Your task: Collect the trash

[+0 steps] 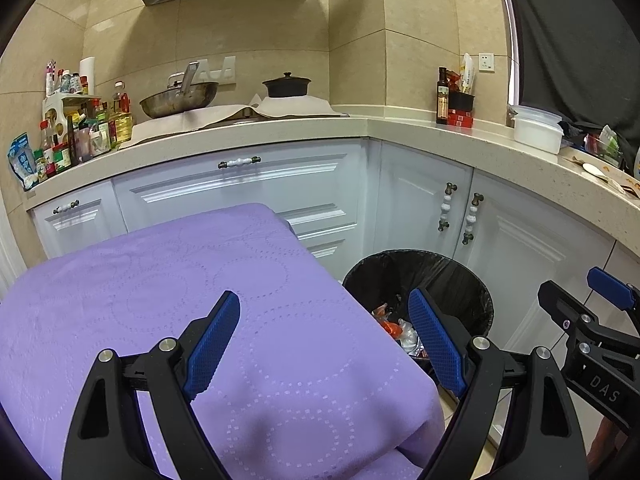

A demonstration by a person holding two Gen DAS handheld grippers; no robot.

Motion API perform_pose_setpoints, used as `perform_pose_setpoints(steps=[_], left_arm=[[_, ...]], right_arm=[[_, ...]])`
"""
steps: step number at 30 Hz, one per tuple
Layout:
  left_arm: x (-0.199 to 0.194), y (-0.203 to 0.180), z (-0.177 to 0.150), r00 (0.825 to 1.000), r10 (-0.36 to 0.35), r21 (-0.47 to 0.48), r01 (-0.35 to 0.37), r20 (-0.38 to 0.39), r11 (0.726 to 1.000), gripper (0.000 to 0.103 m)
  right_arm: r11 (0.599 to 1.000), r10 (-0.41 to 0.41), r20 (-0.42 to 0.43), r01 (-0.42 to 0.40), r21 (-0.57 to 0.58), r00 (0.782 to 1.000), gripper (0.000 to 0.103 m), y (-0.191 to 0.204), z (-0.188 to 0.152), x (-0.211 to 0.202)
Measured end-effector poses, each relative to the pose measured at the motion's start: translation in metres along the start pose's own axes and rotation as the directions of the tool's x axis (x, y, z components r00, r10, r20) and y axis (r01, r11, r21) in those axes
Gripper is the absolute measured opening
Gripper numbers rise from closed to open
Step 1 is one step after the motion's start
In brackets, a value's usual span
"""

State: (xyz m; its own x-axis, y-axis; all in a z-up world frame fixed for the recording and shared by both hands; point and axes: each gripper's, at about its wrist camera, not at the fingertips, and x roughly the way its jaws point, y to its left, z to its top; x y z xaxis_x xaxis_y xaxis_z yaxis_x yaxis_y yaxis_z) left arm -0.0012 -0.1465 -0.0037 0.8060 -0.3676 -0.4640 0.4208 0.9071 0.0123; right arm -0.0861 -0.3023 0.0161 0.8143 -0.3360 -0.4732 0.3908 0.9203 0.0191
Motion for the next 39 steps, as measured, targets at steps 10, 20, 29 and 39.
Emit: perform_pose_setpoints(steps=[10,20,29,39], left_arm=[[0.0004,0.0015,-0.0001,1.0,0.0,0.0,0.0,-0.003,1.0,0.084],[0.0009,0.0026,-0.0016,1.0,0.003,-0.007,-0.003,0.0,1.0,0.084],[0.0013,0.0023,-0.0016,1.0,0.002,-0.006,-0.002,-0.002,1.0,0.084],[0.0018,0.0013,-0.0019,1.0,0.003,-0.004,-0.003,-0.001,1.0,0.084]], right_arm=[[1.0,-0.002,0.002,0.002,-0.005,1.0,0.079,-0.0014,-0.001,0.0013],[1.0,0.0,0.0,0.0,-0.007,1.0,0.079,-0.0007,-0.0009,0.0006],[1.0,0.0,0.002,0.0,-0.01,1.0,0.079,-0.0002,-0.0011,0.0009],[1.0,-0.001,0.003,0.001,-0.009,1.0,0.079,-0.0001,-0.001,0.0014]])
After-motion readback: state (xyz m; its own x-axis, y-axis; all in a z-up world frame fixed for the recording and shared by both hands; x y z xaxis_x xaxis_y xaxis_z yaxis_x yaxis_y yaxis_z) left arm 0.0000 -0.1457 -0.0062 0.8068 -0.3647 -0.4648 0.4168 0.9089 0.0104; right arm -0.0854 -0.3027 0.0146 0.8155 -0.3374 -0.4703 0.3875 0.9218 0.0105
